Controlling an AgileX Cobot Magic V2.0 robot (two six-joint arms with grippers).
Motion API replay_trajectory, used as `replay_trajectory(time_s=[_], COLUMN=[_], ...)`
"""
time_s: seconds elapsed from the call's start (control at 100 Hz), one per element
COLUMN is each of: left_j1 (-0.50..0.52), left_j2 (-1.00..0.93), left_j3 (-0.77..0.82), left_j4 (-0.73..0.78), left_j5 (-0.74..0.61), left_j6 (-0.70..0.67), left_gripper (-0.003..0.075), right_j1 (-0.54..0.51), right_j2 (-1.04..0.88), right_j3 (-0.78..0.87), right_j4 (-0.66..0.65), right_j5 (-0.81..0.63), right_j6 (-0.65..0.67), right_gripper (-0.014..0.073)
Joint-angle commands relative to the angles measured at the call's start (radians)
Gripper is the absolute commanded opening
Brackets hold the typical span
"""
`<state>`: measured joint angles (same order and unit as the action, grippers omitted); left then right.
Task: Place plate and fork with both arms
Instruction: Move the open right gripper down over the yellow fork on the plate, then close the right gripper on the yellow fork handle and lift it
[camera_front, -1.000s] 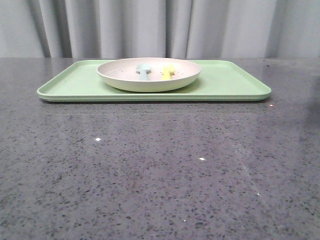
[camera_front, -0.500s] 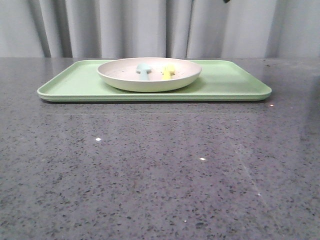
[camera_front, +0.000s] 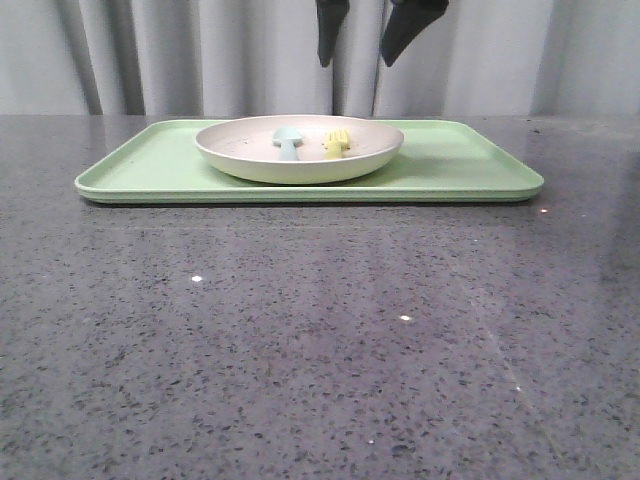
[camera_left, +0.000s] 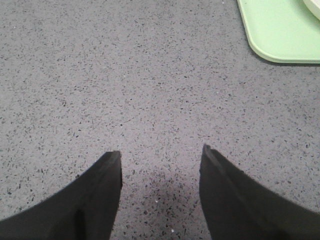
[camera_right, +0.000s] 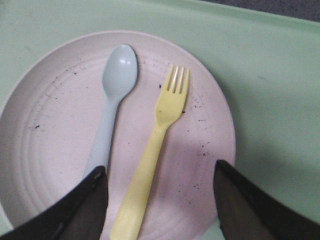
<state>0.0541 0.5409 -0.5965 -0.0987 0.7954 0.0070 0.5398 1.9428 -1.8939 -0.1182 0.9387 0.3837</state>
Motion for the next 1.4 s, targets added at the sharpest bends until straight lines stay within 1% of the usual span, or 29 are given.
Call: replay_trajectory(time_s=[0.0, 0.4, 0.65, 1.39], left_j1=[0.001, 0.001, 0.001, 0.001], left_j2=[0.002, 0.002, 0.002, 0.002], left_j3=[-0.028, -0.028, -0.028, -0.028], left_j4=[-0.013, -0.013, -0.013, -0.013], left_j5=[-0.067, -0.063, -0.063, -0.061], left_j6=[-0.007, -0.007, -0.007, -0.007], left_gripper=[0.0356, 0.0356, 0.0356, 0.0356], right_j1=[-0.004, 0.006, 0.013, 0.023], right_j2=[-0.035, 0.013, 0.051, 0.096], right_j3=[-0.036, -0.036, -0.036, -0.036], right_j4=[-0.04, -0.04, -0.017, -0.012], right_j5=[-0.034, -0.046, -0.044, -0.045], right_j6=[0.022, 0.045, 0.046, 0.046], right_gripper=[0.0465, 0.0465, 0.0465, 0.0465])
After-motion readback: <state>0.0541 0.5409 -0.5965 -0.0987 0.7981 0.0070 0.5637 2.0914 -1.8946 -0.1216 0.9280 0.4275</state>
